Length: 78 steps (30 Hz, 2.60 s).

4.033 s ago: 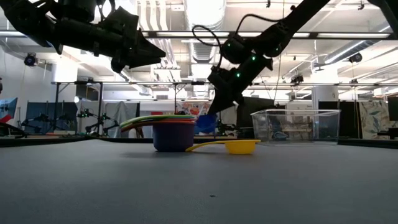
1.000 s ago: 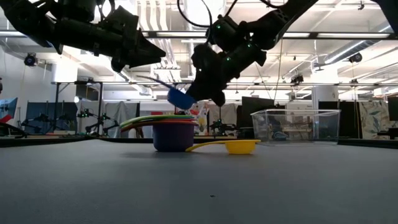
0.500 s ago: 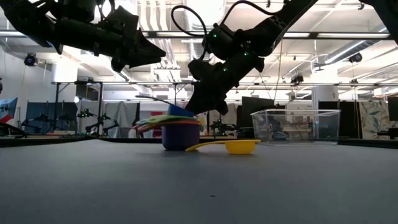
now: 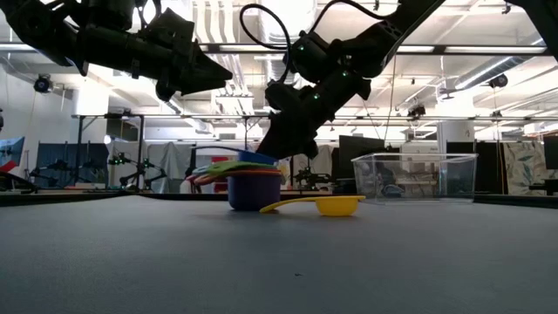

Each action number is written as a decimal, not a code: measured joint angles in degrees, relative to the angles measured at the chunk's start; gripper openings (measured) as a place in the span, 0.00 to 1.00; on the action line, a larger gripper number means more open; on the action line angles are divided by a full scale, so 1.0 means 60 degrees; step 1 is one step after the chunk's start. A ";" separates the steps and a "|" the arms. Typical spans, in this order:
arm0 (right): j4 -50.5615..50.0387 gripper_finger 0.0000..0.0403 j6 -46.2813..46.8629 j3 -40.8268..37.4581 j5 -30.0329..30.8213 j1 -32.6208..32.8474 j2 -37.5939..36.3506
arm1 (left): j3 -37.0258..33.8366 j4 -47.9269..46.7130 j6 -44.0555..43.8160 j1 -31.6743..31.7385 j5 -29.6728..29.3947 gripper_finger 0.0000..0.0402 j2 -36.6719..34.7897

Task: Nest measuring cups in basket
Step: Stack the blue measuring cup on top of the green measuring cup, then stack the yellow measuring cup on top of the blue measuring cup

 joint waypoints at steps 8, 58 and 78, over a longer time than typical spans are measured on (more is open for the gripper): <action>-0.0781 0.40 -0.0688 0.0000 0.0021 -0.0007 -0.0944 | 0.0000 -0.0021 0.0000 0.0000 0.0000 0.40 0.0000; -0.1402 0.29 0.1693 -0.3570 0.1102 0.1918 -0.2170 | 0.0000 0.0018 -0.0146 0.0000 0.0004 0.40 0.0000; -0.1397 0.02 0.1272 -0.3665 0.1256 0.1934 -0.2170 | 0.0000 0.0080 -0.0219 0.0000 0.0004 0.40 0.0000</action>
